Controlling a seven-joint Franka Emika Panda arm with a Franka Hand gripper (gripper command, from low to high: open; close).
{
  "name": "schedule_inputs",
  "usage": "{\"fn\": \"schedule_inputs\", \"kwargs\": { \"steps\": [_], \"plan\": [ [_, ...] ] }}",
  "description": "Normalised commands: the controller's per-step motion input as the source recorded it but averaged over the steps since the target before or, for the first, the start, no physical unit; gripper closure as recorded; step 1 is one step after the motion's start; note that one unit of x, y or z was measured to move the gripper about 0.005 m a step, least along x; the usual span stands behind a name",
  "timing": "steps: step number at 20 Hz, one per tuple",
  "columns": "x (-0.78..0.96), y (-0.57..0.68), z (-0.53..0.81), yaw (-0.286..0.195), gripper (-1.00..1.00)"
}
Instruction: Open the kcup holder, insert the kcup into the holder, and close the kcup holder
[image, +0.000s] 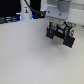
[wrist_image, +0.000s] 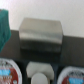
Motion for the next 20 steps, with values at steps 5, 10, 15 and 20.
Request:
{"fn": "schedule_inputs", "kwargs": {
  "steps": [5,10,15,20],
  "plan": [
    [0.19,0.31,-0.22,0.183,-1.0],
    [-0.07,0.31,-0.16,0.193,-1.0],
    [-0.32,0.41,-0.07,0.14,-1.0],
    [-0.36,0.57,-0.01,0.099,-1.0]
  ]
}}
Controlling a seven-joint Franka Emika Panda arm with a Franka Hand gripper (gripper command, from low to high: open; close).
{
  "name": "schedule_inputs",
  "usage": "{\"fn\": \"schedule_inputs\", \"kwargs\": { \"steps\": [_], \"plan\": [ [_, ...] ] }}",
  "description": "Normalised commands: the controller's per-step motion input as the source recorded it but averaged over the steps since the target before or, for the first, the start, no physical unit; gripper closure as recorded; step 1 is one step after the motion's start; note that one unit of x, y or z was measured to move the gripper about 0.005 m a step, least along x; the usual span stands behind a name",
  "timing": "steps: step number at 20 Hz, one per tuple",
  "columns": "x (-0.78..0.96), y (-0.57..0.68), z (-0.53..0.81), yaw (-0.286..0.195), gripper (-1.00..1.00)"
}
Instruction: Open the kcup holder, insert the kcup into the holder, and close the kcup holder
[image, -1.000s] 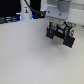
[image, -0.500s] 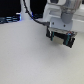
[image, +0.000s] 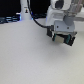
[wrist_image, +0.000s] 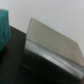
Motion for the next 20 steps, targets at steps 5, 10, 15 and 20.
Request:
{"fn": "schedule_inputs", "kwargs": {
  "steps": [5,10,15,20],
  "plan": [
    [-0.4,0.64,0.0,0.08,-1.0],
    [-0.44,0.66,0.0,0.069,-1.0],
    [-0.51,0.64,0.0,0.059,-1.0],
    [-0.54,0.62,0.0,0.053,-1.0]
  ]
}}
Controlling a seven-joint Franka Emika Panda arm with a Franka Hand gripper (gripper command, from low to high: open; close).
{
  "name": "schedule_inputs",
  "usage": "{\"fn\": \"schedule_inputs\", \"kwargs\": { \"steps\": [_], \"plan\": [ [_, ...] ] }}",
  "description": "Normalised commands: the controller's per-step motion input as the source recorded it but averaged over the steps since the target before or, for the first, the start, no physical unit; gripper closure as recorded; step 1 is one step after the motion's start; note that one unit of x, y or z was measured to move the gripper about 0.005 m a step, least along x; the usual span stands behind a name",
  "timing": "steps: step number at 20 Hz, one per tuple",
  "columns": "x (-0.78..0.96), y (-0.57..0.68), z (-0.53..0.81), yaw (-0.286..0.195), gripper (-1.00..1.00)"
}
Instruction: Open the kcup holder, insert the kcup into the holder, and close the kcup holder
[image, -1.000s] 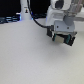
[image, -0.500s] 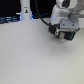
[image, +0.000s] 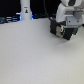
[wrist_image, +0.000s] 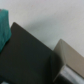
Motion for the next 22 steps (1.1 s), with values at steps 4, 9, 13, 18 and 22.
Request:
{"fn": "schedule_inputs", "kwargs": {
  "steps": [4,9,13,18,22],
  "plan": [
    [-0.57,0.61,0.0,0.046,-1.0],
    [-0.57,0.61,0.0,0.042,-1.0],
    [-0.55,0.62,0.0,0.039,-1.0],
    [-0.55,0.62,0.0,0.037,-1.0],
    [-0.56,0.62,0.0,0.036,-1.0]
  ]
}}
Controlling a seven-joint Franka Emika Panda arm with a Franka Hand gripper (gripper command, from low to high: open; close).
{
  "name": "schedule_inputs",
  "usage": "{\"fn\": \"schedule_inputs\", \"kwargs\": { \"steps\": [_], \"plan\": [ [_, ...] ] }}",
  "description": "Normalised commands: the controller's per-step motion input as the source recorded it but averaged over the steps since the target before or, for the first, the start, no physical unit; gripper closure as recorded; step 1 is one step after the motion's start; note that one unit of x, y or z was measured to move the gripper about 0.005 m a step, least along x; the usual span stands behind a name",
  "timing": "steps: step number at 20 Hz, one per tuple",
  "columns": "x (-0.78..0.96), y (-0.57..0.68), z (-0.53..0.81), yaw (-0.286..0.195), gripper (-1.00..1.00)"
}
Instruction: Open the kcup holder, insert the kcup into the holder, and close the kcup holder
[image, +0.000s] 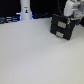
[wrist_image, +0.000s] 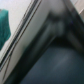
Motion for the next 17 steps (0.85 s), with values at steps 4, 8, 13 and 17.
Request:
{"fn": "schedule_inputs", "kwargs": {
  "steps": [4,8,13,17],
  "plan": [
    [-0.32,0.54,0.41,0.039,-1.0],
    [0.12,0.32,0.92,0.023,-1.0],
    [0.12,0.09,0.52,0.004,-1.0],
    [0.0,0.0,0.0,0.0,-1.0]
  ]
}}
